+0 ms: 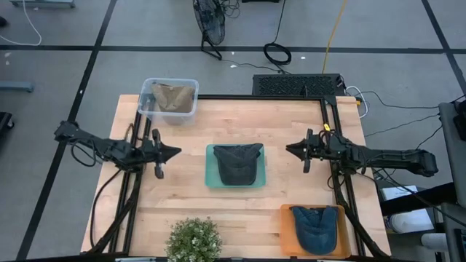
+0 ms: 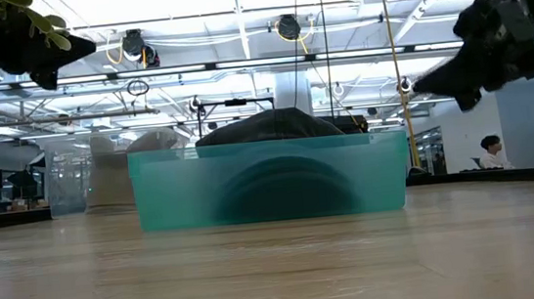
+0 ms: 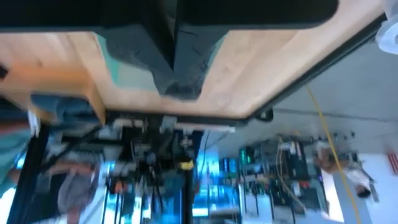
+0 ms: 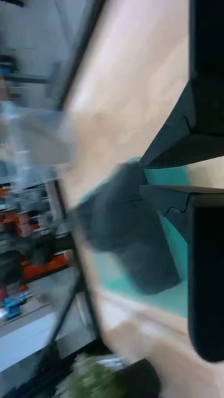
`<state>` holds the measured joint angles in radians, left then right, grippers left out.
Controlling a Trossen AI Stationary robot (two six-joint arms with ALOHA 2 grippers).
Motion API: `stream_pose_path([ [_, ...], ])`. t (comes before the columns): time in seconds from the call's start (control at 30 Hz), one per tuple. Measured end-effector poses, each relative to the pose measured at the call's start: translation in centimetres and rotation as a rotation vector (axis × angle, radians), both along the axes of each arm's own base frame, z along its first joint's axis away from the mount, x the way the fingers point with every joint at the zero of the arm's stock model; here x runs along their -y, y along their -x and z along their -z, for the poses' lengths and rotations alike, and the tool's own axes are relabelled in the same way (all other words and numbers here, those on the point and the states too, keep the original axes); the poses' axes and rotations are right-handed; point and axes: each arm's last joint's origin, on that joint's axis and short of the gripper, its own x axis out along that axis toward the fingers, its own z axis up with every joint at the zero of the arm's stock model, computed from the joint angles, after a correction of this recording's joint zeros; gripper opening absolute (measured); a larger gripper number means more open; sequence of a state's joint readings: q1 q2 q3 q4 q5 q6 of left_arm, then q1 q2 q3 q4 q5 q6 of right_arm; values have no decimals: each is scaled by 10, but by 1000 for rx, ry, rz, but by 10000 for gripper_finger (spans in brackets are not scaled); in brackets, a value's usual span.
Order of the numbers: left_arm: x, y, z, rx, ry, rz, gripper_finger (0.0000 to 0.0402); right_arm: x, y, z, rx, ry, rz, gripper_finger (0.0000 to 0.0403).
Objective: Pick & Place hat
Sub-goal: Return to Home Position
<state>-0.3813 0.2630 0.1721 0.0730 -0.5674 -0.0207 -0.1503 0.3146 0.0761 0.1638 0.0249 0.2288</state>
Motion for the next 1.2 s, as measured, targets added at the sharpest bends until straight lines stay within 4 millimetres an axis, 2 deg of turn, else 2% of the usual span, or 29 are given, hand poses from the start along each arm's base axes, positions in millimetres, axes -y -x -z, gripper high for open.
stream_pose_path([
  [0.13, -2, 7, 9, 72, 13, 21, 19, 0, 0, -11, 126, 28, -1, 45],
  [0.27, -3, 13, 13, 128, 29, 74, 5, 0, 1, -9, 108, 41, -4, 45],
  [0.4, -4, 18, 12, 182, 28, 110, 14, 0, 1, -7, 93, 39, -4, 45],
  [0.53, -2, 16, 15, 206, 35, 142, 19, 0, 1, -8, 98, 43, -4, 45],
  [0.63, -1, 14, 21, 225, 47, 159, 7, 0, 1, -8, 99, 46, -4, 45],
  [0.77, -1, 15, 19, 250, 49, 175, 11, 0, 1, -8, 101, 47, -4, 45],
  [1.0, -2, 14, 17, 255, -73, 206, 13, 0, 1, -8, 99, 54, -5, 45],
  [1.2, -8, 12, 19, 244, -92, 244, 10, -1, 0, -9, 102, 72, -35, 45],
])
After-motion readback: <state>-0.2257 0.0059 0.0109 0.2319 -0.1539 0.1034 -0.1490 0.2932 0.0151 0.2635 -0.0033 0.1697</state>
